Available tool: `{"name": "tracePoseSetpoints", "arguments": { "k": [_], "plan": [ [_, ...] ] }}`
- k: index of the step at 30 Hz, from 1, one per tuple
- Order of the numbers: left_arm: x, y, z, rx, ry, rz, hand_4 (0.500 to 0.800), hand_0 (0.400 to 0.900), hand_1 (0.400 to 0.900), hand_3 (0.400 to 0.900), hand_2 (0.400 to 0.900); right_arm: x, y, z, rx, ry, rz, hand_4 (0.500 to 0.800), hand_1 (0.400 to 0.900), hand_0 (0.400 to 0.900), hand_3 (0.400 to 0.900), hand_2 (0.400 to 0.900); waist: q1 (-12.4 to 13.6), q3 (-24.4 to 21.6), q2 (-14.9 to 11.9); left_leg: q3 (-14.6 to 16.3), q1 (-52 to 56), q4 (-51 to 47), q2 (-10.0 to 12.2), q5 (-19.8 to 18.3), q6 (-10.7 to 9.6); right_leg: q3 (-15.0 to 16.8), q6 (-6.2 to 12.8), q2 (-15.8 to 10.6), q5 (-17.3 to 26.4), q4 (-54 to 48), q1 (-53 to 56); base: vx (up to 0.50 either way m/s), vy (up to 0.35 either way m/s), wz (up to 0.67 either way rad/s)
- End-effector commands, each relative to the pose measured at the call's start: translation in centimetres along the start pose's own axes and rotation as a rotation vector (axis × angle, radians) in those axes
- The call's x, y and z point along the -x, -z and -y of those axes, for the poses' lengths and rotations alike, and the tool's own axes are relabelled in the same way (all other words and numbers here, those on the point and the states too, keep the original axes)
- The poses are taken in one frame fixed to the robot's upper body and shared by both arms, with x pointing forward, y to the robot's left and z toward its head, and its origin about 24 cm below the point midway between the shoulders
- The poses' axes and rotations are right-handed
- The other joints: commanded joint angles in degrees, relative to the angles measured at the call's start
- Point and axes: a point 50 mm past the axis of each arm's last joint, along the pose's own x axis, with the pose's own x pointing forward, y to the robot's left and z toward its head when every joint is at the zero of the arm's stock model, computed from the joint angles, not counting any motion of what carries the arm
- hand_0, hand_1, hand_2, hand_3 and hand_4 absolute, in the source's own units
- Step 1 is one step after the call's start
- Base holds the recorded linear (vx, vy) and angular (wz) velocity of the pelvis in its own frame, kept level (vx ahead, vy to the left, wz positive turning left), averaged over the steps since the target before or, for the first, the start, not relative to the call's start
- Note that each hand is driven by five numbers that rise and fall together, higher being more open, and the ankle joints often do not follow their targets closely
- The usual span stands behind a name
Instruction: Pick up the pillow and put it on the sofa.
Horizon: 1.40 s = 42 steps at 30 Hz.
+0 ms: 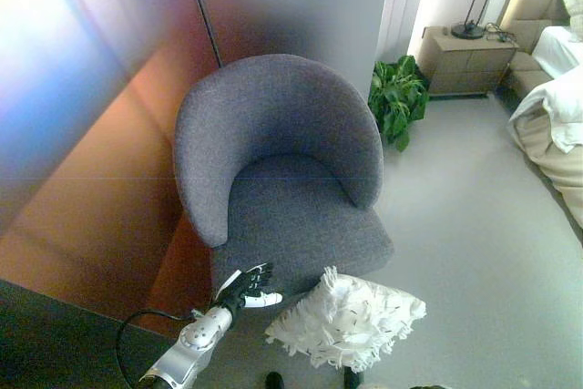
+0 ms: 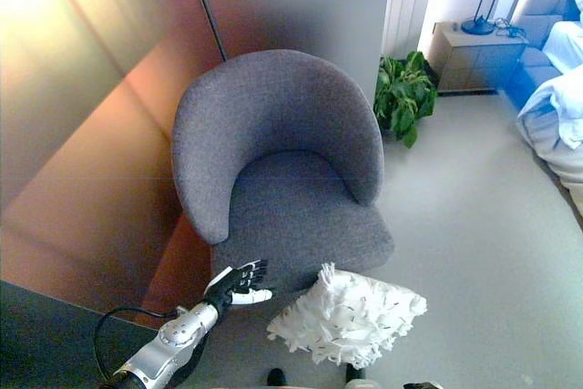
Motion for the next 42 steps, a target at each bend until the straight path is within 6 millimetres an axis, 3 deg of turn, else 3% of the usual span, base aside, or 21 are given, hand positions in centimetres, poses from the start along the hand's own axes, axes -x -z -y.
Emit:
{"name": "tracePoseSetpoints", "arguments": {
  "k": [1, 14, 21, 42],
  "plan": [
    [-1.5, -6.1, -2.1, -0.061, -0.024, 0.237, 0.8, 0.9, 0.9, 0.9, 0.9, -0.1, -2.4, 0.5, 0.057, 0.014, 0.059, 0.8, 0.9, 0.9, 0.9, 0.9, -1.81, 2.54, -2.55, 2.23, -1.22, 6.22, -0.86, -6.47, 0.31, 2.04, 5.37, -3.73, -6.92, 5.73, -0.56, -0.02, 0.0, -0.06],
    [-3.0, -9.1, -1.9, -0.106, -0.062, 0.312, 0.8, 0.9, 0.9, 0.9, 0.9, 0.4, -7.1, 2.9, 0.083, 0.092, 0.21, 0.8, 0.9, 0.9, 0.9, 0.9, -4.41, 10.53, -1.2, 2.87, -7.46, 9.62, -0.77, -6.1, 0.1, 4.82, 5.24, -4.88, -5.98, 9.18, -8.23, -0.07, 0.0, -0.06],
    [-3.9, -11.9, -1.8, -0.142, -0.099, 0.384, 0.8, 0.9, 0.9, 0.9, 0.9, 0.8, -9.4, 4.0, 0.089, 0.13, 0.266, 0.8, 0.9, 0.9, 0.9, 0.9, -5.71, 14.57, -0.61, 3.19, -10.99, 10.63, -0.5, -5.24, -0.47, 5.81, 4.64, -4.53, -4.98, 9.97, -12.57, -0.07, -0.01, -0.03],
    [-5.2, -18.7, -2.4, -0.175, -0.172, 0.518, 0.8, 0.9, 0.9, 0.9, 0.9, 2.6, -16.3, 4.8, 0.072, 0.18, 0.436, 0.8, 0.9, 0.9, 0.9, 0.9, -8.4, 22.19, -0.27, 3.52, -20.4, 12.53, -0.02, -3.24, -1.28, 8.72, 3.87, -3.25, -3.74, 15.33, -25.06, -0.05, -0.016, -0.04]
  ]
}}
